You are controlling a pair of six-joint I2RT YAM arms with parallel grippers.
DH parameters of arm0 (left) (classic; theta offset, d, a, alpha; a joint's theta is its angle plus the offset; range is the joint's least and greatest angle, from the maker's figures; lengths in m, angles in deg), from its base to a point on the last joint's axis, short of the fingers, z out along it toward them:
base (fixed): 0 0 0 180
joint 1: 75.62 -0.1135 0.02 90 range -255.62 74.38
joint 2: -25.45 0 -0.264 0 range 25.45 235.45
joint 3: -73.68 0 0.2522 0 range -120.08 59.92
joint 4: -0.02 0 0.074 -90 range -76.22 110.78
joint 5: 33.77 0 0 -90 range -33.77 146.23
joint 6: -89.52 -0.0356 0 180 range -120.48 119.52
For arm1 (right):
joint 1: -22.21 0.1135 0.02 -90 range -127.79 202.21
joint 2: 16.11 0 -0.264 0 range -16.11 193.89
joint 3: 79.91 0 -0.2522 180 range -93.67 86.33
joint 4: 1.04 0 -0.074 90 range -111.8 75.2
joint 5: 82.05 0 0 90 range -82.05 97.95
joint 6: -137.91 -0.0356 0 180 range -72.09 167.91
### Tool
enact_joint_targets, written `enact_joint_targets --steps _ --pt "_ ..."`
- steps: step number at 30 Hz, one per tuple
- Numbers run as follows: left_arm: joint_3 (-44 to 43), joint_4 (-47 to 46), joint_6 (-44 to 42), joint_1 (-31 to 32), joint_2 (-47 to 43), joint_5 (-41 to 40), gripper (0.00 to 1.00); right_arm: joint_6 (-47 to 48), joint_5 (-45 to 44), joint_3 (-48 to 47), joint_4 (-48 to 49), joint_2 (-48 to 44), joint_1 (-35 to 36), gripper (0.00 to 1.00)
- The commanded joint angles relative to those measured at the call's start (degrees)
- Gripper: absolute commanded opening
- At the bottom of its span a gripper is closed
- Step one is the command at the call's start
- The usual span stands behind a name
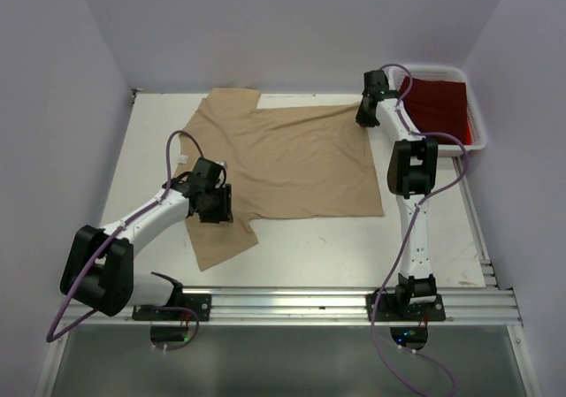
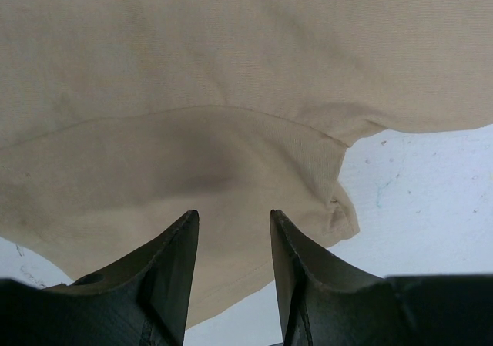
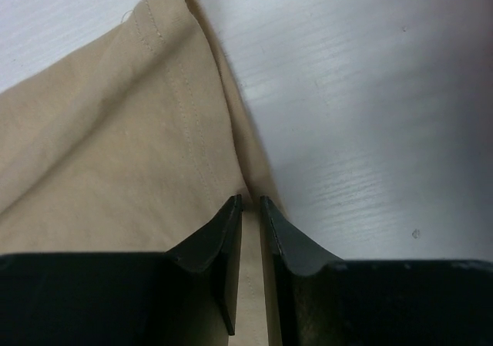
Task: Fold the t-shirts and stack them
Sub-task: Fold the tshirt
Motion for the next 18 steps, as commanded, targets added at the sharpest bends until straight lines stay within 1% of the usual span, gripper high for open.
enact_joint_targets --steps 1,6,7,8,11,12,18 --pt "0.3 -0.2 0.9 0.4 -0.1 -0.8 0.46 0.6 0.6 0.4 1.2 0.8 -0.4 0.19" --pt "0.4 -0.2 1.0 0.5 0.0 -0.9 0.46 0.5 1.0 0.7 1.2 1.1 -0.5 0.16" --pt "0.4 -0.2 1.0 0.6 0.0 -1.0 0.46 0.5 1.2 0.9 1.3 1.0 -0.5 0.14" --pt "0.4 -0.1 1.0 0.6 0.0 -1.1 0.46 0.5 1.2 0.9 1.3 0.9 -0.5 0.10" --pt "0.4 -0.1 1.1 0.7 0.0 -1.3 0.45 0.5 1.2 1.0 1.3 0.7 -0.5 0.04" --pt "0.4 -0.1 1.1 0.7 0.0 -1.3 0.45 0.5 1.2 1.1 1.3 0.6 -0.5 0.01" --pt "0.4 -0.1 1.1 0.9 0.0 -1.6 0.45 0.7 0.8 1.8 1.6 -0.9 -0.5 0.00"
